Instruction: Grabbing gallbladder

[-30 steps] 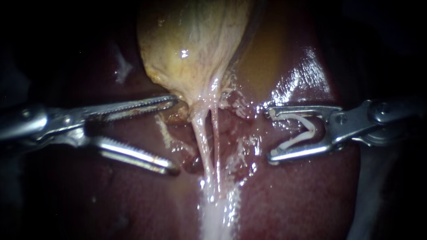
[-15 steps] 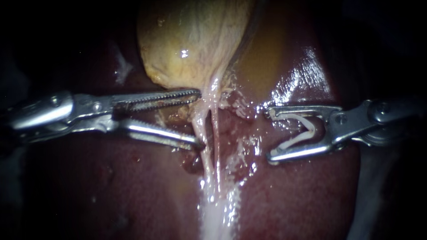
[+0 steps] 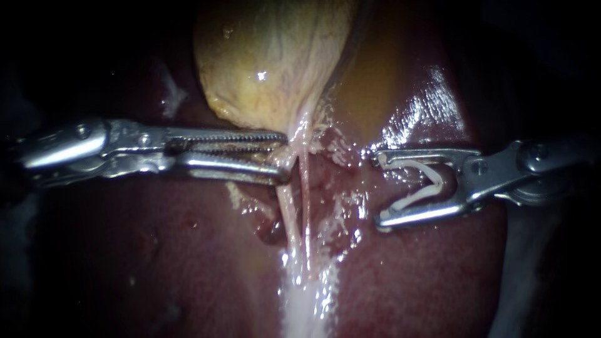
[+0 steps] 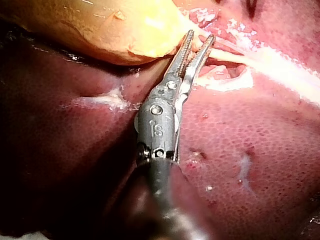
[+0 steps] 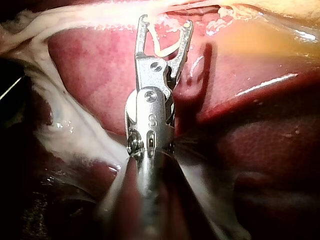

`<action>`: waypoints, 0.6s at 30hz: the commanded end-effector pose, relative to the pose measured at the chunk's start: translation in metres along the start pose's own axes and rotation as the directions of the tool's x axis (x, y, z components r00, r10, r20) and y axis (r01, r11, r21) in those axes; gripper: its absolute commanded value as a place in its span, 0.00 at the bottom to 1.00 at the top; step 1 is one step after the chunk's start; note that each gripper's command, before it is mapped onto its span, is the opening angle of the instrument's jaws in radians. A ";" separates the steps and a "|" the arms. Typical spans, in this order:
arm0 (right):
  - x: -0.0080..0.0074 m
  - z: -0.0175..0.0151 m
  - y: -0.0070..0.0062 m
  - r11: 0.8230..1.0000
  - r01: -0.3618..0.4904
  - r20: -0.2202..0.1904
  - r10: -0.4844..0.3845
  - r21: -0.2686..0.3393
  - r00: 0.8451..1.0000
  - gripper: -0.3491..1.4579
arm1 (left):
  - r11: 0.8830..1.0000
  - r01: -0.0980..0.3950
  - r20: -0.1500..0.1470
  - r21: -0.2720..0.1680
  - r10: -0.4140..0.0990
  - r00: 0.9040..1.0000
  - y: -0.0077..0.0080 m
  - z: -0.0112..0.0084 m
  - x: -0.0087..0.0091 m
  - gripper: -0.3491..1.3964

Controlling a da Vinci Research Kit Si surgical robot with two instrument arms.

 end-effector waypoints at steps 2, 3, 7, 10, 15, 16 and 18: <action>0.0000 0.0000 0.0000 1.000 0.000 0.000 0.000 0.000 1.000 0.47 | 1.000 -0.001 0.006 0.001 0.001 1.000 -0.0001 -0.0003 -0.0002 0.21; 0.0000 0.0000 0.0000 1.000 0.000 0.000 0.000 0.000 1.000 0.47 | 1.000 -0.001 0.006 0.000 0.001 1.000 -0.0001 -0.0004 -0.0002 0.21; 0.0000 0.0000 0.0000 1.000 0.000 0.000 0.000 0.000 1.000 0.47 | 1.000 -0.002 0.027 -0.001 0.002 1.000 0.0000 -0.0010 -0.0002 0.09; 0.0000 0.0000 0.0000 1.000 0.000 0.000 0.000 0.000 1.000 0.47 | 1.000 -0.001 0.033 -0.003 0.001 0.999 0.0001 -0.0015 0.0001 0.00; 0.0000 0.0000 0.0000 1.000 0.000 0.000 0.000 0.000 1.000 0.47 | 1.000 0.017 0.033 -0.004 -0.017 0.999 0.0008 -0.0025 0.0012 0.00; 0.0000 0.0000 0.0000 1.000 0.000 0.000 0.000 0.000 1.000 0.47 | 1.000 0.018 0.034 -0.004 -0.018 0.999 0.0010 -0.0026 0.0014 0.00; 0.0000 0.0000 0.0000 1.000 0.000 0.000 0.000 0.000 1.000 0.47 | 0.999 0.032 0.034 -0.004 -0.032 0.999 0.0012 -0.0030 0.0018 0.00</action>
